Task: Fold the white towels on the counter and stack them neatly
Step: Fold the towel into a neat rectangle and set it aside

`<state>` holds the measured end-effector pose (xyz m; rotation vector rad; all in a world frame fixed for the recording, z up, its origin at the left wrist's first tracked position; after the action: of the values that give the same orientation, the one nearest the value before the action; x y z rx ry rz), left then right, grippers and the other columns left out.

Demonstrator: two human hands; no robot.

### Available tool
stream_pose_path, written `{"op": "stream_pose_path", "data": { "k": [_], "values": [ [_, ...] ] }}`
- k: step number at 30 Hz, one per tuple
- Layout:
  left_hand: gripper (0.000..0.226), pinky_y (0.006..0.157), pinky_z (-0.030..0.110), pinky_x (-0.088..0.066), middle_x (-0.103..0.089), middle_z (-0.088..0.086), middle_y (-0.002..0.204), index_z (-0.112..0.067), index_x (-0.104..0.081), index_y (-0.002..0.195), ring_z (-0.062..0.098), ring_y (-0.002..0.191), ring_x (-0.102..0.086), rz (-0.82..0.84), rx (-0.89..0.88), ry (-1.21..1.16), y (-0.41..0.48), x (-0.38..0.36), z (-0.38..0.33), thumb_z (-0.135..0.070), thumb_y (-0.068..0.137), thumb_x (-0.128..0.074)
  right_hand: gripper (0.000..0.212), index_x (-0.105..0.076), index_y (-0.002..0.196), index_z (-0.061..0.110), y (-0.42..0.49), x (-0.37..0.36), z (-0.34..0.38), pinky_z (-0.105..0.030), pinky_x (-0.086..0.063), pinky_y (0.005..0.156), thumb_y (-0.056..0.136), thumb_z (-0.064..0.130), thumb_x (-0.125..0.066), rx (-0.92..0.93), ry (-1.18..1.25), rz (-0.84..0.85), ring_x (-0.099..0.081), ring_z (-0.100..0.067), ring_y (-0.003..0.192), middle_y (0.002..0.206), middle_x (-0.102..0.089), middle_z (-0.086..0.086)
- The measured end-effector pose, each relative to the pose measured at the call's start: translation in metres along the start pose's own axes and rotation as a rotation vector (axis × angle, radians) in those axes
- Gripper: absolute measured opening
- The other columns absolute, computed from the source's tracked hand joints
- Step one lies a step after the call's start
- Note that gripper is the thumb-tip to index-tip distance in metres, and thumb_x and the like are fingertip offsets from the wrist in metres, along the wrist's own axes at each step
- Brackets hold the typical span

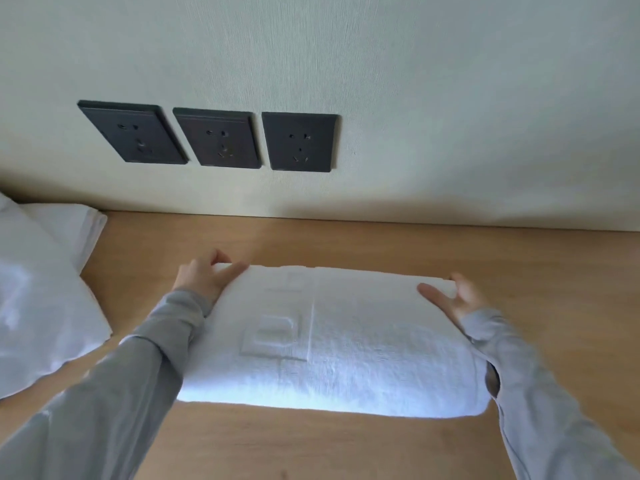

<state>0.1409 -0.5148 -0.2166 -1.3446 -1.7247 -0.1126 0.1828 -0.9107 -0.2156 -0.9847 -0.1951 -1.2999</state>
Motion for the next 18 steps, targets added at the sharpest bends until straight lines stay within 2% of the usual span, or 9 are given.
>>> {"op": "stream_pose_path", "data": {
  "k": [2,4,7,9,11,12,14,16,18],
  "values": [
    [0.043,0.092,0.04,-0.039,-0.058,0.01,0.12,-0.019,-0.059,0.109,0.035,0.108,-0.051,-0.094,-0.08,0.25,-0.009,0.015,-0.015,-0.054,0.088,-0.047,0.057,-0.049,0.116,0.007,0.005,0.003,0.003,-0.028,-0.036,0.071,0.08,0.048,-0.064,0.001,-0.102,-0.01,-0.051,-0.021,0.079,0.092,-0.056,-0.008],
    [0.064,0.099,0.046,-0.032,-0.049,0.007,0.134,-0.025,-0.052,0.127,0.033,0.119,-0.044,-0.241,-0.224,0.412,-0.034,0.026,-0.035,-0.065,0.09,-0.018,0.055,-0.052,0.108,0.008,0.007,0.005,0.007,-0.029,-0.038,0.072,0.078,0.053,-0.062,-0.001,-0.188,-0.006,-0.055,-0.024,0.08,0.091,-0.061,-0.01],
    [0.077,0.108,0.051,-0.024,-0.031,0.003,0.152,-0.032,-0.042,0.139,0.028,0.139,-0.028,-0.127,-0.623,0.655,-0.095,-0.016,-0.075,-0.063,0.089,0.008,0.056,-0.053,0.111,0.009,0.006,0.006,0.01,-0.028,-0.036,0.074,0.079,0.053,-0.062,0.012,-0.224,0.012,-0.054,-0.024,0.082,0.095,-0.061,-0.009],
    [0.07,0.115,0.055,-0.011,-0.01,0.002,0.158,-0.037,-0.014,0.148,0.026,0.145,-0.006,-0.01,-0.713,0.761,-0.117,-0.056,-0.079,-0.062,0.087,0.012,0.055,-0.05,0.117,0.009,0.0,0.01,0.016,-0.029,-0.037,0.081,0.08,0.048,-0.064,0.002,-0.251,0.006,-0.052,-0.026,0.095,0.111,-0.059,-0.013],
    [0.066,0.115,0.052,0.007,0.015,-0.004,0.157,-0.037,0.017,0.143,0.022,0.143,0.016,0.009,-0.675,0.803,-0.116,-0.078,-0.068,-0.062,0.082,0.017,0.055,-0.046,0.128,0.007,-0.013,0.016,0.029,-0.033,-0.034,0.095,0.086,0.04,-0.059,0.078,-0.377,-0.149,-0.046,-0.03,0.118,0.131,-0.051,-0.015],
    [0.065,0.116,0.051,0.007,0.014,-0.004,0.157,-0.036,0.016,0.144,0.022,0.143,0.015,-0.021,-0.666,0.804,-0.112,-0.081,-0.063,-0.062,0.084,0.016,0.052,-0.046,0.131,0.006,-0.026,0.015,0.043,-0.036,-0.031,0.102,0.091,0.037,-0.054,0.189,-0.437,-0.29,-0.041,-0.03,0.128,0.137,-0.047,-0.016],
    [0.065,0.116,0.054,-0.007,-0.007,0.0,0.158,-0.031,-0.006,0.149,0.024,0.145,-0.006,-0.041,-0.661,0.811,-0.109,-0.08,-0.059,-0.058,0.091,0.007,0.044,-0.053,0.128,0.005,-0.065,-0.011,0.078,-0.047,-0.032,0.105,0.095,0.032,-0.042,0.501,-0.497,-0.481,-0.04,-0.033,0.132,0.137,-0.049,-0.015],
    [0.062,0.112,0.053,-0.016,-0.022,0.003,0.155,-0.026,-0.021,0.148,0.025,0.142,-0.021,-0.005,-0.667,0.782,-0.108,-0.084,-0.056,-0.054,0.096,-0.001,0.05,-0.056,0.126,0.007,-0.091,-0.064,0.093,-0.057,-0.032,0.102,0.093,0.033,-0.029,0.667,-0.598,-0.421,-0.042,-0.033,0.13,0.137,-0.051,-0.012],
    [0.06,0.111,0.052,-0.015,-0.023,0.004,0.155,-0.025,-0.022,0.147,0.025,0.142,-0.022,0.002,-0.673,0.785,-0.105,-0.088,-0.054,-0.05,0.096,-0.003,0.057,-0.049,0.134,0.009,-0.096,-0.102,0.091,-0.057,-0.031,0.105,0.092,0.038,-0.022,0.641,-0.745,-0.322,-0.037,-0.027,0.134,0.143,-0.044,-0.007]
  ]
}}
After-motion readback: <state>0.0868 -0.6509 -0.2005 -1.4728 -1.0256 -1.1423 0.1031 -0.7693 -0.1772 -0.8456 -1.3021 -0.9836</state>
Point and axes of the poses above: each hand's wrist, its own y-axis towards the middle knuckle, its own x-axis out of the back of the hand, z = x × y, the point moved 5 cm from there along y, towards the middle knuckle
